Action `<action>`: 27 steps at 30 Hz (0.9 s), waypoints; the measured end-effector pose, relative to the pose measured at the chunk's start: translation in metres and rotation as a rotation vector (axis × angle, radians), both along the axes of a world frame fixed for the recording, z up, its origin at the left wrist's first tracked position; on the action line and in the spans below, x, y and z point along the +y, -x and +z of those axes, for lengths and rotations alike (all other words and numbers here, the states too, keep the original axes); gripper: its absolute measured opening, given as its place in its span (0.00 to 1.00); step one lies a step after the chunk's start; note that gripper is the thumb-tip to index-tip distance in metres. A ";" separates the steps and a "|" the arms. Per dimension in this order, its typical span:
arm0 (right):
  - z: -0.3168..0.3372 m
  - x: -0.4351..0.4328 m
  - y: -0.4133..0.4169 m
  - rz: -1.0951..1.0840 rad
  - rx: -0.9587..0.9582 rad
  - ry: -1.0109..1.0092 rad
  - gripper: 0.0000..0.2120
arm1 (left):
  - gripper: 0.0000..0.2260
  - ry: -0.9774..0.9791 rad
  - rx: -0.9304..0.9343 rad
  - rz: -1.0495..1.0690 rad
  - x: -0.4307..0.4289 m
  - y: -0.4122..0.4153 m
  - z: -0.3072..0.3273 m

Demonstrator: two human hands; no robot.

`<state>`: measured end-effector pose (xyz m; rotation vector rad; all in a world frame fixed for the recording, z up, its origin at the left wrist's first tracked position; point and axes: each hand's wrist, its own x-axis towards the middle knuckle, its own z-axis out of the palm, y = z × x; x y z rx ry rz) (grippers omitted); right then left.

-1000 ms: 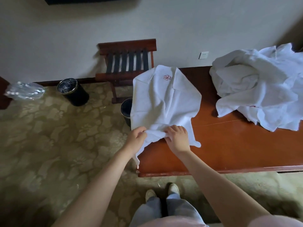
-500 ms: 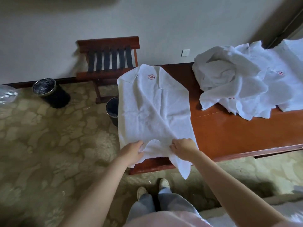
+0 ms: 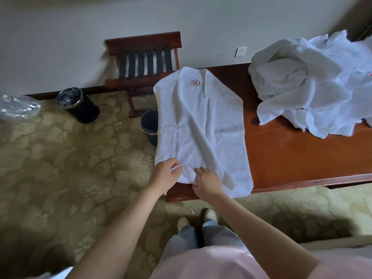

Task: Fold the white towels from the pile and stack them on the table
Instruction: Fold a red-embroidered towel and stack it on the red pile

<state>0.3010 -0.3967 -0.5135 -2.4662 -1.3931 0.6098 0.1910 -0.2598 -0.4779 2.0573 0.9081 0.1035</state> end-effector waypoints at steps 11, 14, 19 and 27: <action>0.005 -0.085 -0.042 -0.202 -0.111 0.002 0.15 | 0.09 -0.216 0.440 -0.287 -0.012 0.017 -0.014; 0.014 -0.097 -0.047 -0.170 -0.126 -0.024 0.10 | 0.05 -0.269 0.525 -0.335 -0.031 0.015 -0.024; 0.025 -0.113 -0.057 0.111 -0.264 0.084 0.14 | 0.12 -0.215 0.637 -0.338 -0.050 0.018 -0.040; 0.016 -0.138 -0.056 -0.106 -0.362 0.191 0.14 | 0.09 -0.370 0.778 -0.174 -0.054 0.045 -0.038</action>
